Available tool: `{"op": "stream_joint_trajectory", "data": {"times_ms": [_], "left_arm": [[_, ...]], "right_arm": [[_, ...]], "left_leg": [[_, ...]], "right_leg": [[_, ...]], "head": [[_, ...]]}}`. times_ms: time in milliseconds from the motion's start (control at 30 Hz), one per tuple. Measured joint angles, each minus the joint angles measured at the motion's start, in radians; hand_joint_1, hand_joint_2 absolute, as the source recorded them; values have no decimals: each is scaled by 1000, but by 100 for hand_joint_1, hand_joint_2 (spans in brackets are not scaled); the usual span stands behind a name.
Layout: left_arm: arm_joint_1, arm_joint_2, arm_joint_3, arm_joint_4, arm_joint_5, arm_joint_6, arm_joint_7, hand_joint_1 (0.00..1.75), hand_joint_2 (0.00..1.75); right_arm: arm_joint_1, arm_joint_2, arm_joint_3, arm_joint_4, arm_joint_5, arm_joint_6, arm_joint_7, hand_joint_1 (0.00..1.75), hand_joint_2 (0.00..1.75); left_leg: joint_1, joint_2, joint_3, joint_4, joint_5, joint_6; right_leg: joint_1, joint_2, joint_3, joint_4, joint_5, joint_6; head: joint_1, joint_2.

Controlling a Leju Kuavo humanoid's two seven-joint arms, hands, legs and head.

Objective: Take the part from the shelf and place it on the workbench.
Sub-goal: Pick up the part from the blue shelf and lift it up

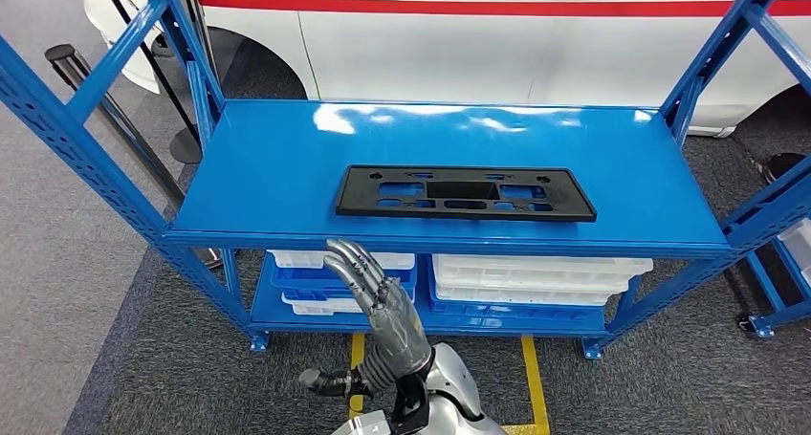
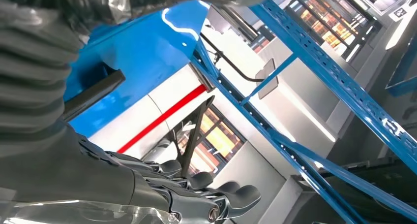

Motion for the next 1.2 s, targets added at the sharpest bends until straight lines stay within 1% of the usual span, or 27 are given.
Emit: {"op": "stream_joint_trajectory", "data": {"times_ms": [300, 700, 833, 933, 1000, 1067, 1133, 1200], "left_arm": [[1, 0, -1, 0, 0, 4, -2, 0, 0], [1, 0, -2, 0, 0, 6, -5, 0, 0], [1, 0, -2, 0, 4, -6, -15, 0, 0], [-1, -4, -4, 1, 37, -27, -15, 0, 0], [-4, -13, -8, 1, 100, -38, 4, 0, 0], [-5, -21, -11, 1, 228, -48, 21, 0, 0], [-5, -31, -14, 1, 434, -62, 27, 0, 0], [-6, -41, -15, 1, 685, -83, 28, 0, 0]], "right_arm": [[-1, -14, 6, 0, -7, -4, 4, 0, 175], [-1, -15, 6, 0, -7, -5, 4, 0, 175], [-1, -16, 6, 0, -7, -4, 4, 0, 175], [-2, -17, 6, 0, -7, -4, 4, 0, 175], [-3, -19, 6, 0, -7, -4, 4, 0, 175], [-3, -23, 6, 0, -7, -4, 4, 0, 175], [-3, -26, 6, 0, -7, -1, 3, 0, 175], [-3, -28, 6, 0, -6, 2, 1, 0, 175]], "left_leg": [[0, 0, 0, 0, 0, 0], [0, 0, 0, 0, 0, 0], [0, 0, 0, 0, 0, 0], [0, 0, 0, 0, 0, 0], [0, 0, 0, 0, 0, 0], [-1, 0, 0, 0, 0, 0], [-1, 0, 0, 0, 0, 0], [-1, 0, 0, 0, 0, 0]], "right_leg": [[0, 0, 0, 0, 0, 0], [0, 0, 0, 0, 0, 0], [0, 0, 0, 0, 0, 0], [0, 0, 0, 0, 0, 0], [-1, 0, 0, 0, 0, 0], [-1, 0, 0, 0, 0, 0], [-1, 0, 0, 0, 0, 0], [-1, 0, 0, 0, 0, 0]], "head": [[0, 0], [0, 0], [0, 0], [0, 0], [0, 0], [0, 0], [0, 0], [0, 0]]}}
